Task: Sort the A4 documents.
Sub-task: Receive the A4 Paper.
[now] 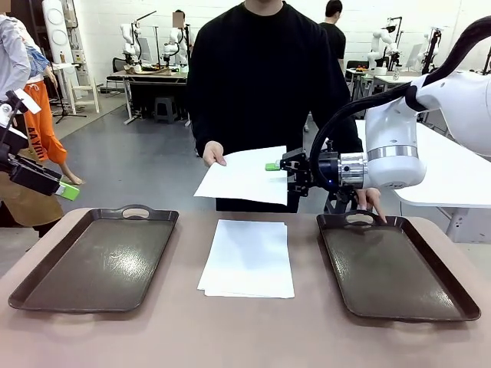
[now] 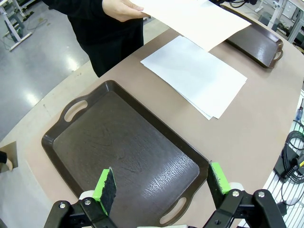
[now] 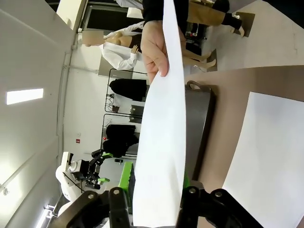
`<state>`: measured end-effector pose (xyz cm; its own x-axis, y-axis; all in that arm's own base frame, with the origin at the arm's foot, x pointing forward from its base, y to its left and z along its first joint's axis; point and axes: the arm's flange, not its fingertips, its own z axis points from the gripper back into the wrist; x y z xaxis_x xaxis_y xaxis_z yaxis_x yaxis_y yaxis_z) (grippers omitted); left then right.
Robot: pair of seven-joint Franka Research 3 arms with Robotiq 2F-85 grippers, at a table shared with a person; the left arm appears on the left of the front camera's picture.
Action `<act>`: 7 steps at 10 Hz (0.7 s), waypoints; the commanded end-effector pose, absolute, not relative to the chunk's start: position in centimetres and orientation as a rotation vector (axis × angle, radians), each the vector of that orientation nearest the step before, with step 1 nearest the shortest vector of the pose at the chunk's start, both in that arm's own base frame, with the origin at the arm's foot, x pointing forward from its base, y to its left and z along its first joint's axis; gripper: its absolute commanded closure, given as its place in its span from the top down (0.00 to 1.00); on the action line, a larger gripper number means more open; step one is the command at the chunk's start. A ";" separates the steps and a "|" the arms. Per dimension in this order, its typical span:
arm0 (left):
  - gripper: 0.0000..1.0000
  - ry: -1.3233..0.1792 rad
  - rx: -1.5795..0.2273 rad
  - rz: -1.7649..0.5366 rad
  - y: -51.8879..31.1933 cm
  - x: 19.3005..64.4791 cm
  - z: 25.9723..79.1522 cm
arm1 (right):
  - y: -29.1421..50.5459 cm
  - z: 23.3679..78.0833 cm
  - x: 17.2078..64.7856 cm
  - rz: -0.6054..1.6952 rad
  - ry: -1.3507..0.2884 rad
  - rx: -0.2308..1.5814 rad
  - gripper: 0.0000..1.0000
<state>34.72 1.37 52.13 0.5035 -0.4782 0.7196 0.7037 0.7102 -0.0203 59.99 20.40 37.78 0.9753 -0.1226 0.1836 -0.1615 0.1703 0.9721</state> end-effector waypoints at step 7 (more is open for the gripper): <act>1.00 -0.766 -0.333 -0.743 1.6 34.8 52.0 | 21.1 36.7 61.5 0.000 -0.202 1.447 0.00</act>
<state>34.72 1.37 52.13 0.5035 -0.4782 0.7196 0.7037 0.7102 -0.0203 60.76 20.77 36.50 0.9804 -0.1213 0.1550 -0.1354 0.1559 0.9784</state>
